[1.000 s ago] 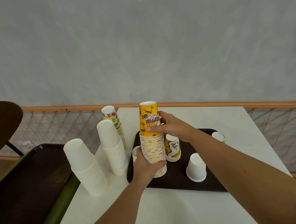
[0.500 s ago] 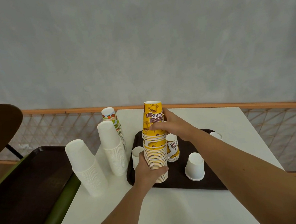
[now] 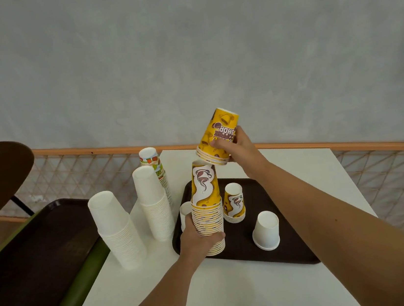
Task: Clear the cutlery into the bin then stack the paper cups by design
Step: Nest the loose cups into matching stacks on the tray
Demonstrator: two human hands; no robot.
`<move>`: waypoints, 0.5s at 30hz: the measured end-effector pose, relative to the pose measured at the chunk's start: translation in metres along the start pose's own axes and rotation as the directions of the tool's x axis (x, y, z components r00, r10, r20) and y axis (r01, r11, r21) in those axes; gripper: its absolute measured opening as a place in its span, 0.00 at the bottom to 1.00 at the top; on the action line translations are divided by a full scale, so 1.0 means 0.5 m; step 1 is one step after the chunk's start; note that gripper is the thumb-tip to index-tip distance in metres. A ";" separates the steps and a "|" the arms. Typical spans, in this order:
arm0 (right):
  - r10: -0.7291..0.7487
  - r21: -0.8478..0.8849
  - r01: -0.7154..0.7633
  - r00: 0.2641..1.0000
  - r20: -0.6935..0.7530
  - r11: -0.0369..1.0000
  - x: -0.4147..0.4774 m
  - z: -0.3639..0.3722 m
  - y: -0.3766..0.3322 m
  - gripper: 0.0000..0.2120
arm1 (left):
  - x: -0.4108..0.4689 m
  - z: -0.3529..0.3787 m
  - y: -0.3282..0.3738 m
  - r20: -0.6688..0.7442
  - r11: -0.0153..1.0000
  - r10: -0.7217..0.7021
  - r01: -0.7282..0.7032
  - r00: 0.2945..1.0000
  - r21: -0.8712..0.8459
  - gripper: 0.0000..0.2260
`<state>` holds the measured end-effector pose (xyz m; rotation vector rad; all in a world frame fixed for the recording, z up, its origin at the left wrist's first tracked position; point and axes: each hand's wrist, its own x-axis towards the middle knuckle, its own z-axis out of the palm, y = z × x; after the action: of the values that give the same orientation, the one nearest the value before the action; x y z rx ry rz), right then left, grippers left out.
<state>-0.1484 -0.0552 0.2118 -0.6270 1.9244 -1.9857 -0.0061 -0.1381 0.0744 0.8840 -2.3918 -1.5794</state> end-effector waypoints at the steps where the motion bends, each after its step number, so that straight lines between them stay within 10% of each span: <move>1: 0.002 0.026 -0.001 0.999 -0.037 1.000 0.005 -0.007 0.002 0.22 | 0.003 -0.001 -0.002 -0.008 1.000 -0.004 0.004 1.000 -0.014 0.40; 15: 0.080 -0.221 -0.102 0.991 -0.107 0.970 0.036 -0.061 0.159 0.34 | 0.055 -0.009 0.012 -0.062 0.996 -0.019 0.013 0.998 -0.091 0.41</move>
<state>-0.1859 -0.0425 0.1342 -0.4935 2.2165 -1.7872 -0.0289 -0.1547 0.0760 0.9228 -2.2570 -1.6271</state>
